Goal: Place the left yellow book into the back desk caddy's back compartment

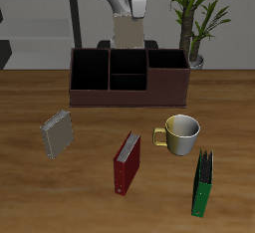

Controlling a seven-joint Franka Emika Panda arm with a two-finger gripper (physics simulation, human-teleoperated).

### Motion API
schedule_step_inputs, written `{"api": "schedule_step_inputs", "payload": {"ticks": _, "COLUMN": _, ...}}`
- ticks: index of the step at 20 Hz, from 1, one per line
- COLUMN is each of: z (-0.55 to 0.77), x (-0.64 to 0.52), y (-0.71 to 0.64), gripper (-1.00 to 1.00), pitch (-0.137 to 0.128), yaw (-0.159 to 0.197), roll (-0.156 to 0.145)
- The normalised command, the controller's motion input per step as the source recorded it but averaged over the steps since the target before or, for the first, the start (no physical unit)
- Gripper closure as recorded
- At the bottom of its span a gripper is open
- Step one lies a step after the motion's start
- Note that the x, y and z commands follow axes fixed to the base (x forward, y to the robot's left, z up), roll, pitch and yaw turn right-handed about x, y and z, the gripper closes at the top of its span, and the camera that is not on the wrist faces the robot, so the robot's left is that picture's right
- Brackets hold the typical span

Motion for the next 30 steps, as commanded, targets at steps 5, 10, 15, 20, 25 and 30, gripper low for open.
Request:
{"api": "schedule_step_inputs", "payload": {"ticks": 5, "z": -0.14, "x": 0.01, "y": 0.00, "gripper": 1.00, "pitch": 0.032, "yaw": 0.006, "roll": 0.000}}
{"api": "schedule_step_inputs", "payload": {"ticks": 10, "z": -0.07, "x": 0.02, "y": -0.01, "gripper": 1.00, "pitch": 0.011, "yaw": 0.017, "roll": -0.004}}
{"api": "schedule_step_inputs", "payload": {"ticks": 15, "z": -0.09, "x": -0.01, "y": 0.05, "gripper": 1.00, "pitch": 0.007, "yaw": 0.021, "roll": 0.009}}
{"api": "schedule_step_inputs", "payload": {"ticks": 20, "z": -0.11, "x": -0.01, "y": 0.00, "gripper": 1.00, "pitch": 0.016, "yaw": 0.011, "roll": 0.000}}
{"api": "schedule_step_inputs", "payload": {"ticks": 25, "z": -0.15, "x": 0.01, "y": -0.02, "gripper": 1.00, "pitch": 0.027, "yaw": -0.003, "roll": 0.001}}
{"api": "schedule_step_inputs", "payload": {"ticks": 30, "z": -0.08, "x": 0.01, "y": 0.00, "gripper": 1.00, "pitch": 0.011, "yaw": -0.009, "roll": 0.002}}
